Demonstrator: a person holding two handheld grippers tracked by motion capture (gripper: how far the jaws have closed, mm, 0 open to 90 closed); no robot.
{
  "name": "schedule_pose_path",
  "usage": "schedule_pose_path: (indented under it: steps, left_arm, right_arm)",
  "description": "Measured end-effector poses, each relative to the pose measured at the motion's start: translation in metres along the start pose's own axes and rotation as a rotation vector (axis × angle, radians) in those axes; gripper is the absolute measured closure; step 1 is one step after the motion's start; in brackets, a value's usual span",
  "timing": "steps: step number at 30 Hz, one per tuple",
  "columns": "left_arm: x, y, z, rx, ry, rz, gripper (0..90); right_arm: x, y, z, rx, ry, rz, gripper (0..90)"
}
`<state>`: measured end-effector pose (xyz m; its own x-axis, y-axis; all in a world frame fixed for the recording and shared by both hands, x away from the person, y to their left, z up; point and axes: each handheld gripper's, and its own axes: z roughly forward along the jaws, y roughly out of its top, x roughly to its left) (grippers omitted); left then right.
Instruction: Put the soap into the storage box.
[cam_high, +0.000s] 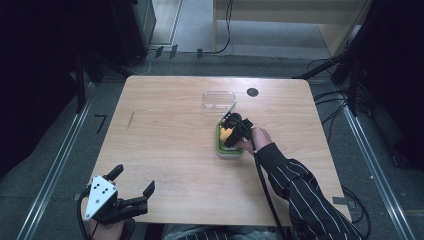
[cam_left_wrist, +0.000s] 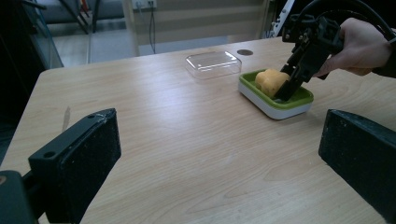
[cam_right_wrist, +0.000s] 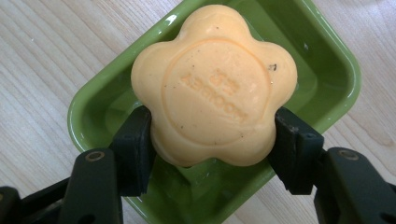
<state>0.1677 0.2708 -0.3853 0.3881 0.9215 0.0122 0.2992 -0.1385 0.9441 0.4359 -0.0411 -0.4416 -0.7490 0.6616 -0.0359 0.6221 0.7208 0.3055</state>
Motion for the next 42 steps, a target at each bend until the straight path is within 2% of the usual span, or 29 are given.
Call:
schedule_pose_path:
  steps: [8, 11, 21, 28, 36, 39, 42]
  left_arm:
    - [0.000, 0.000, 0.000, -0.001, -0.001, 0.000, 0.0]
    - [0.000, 0.000, 0.000, 0.000, 0.000, 0.000, 0.0]
    - [0.000, 0.000, 0.000, -0.001, -0.002, 0.001, 0.0]
    - [0.000, 0.000, 0.001, -0.003, -0.004, 0.001, 0.0]
    - [0.000, 0.000, 0.001, -0.003, -0.005, 0.003, 0.0]
    - [0.000, 0.000, 0.001, -0.004, -0.006, 0.002, 0.0]
    - [0.000, 0.000, 0.001, -0.005, -0.006, 0.001, 0.0]
  right_arm:
    - [0.002, 0.000, 0.004, 0.017, -0.002, 0.013, 39.2]
    - [0.001, 0.000, 0.003, 0.003, -0.010, 0.019, 38.8]
    - [0.001, 0.000, 0.002, 0.012, -0.010, 0.022, 36.2]
    - [0.001, -0.001, -0.006, -0.017, -0.017, 0.018, 33.0]
    - [-0.001, -0.004, -0.014, -0.034, -0.009, 0.011, 24.6]
    - [0.000, -0.007, -0.021, -0.039, 0.002, 0.007, 18.8]
    - [0.001, -0.011, -0.026, -0.042, 0.000, 0.005, 17.2]
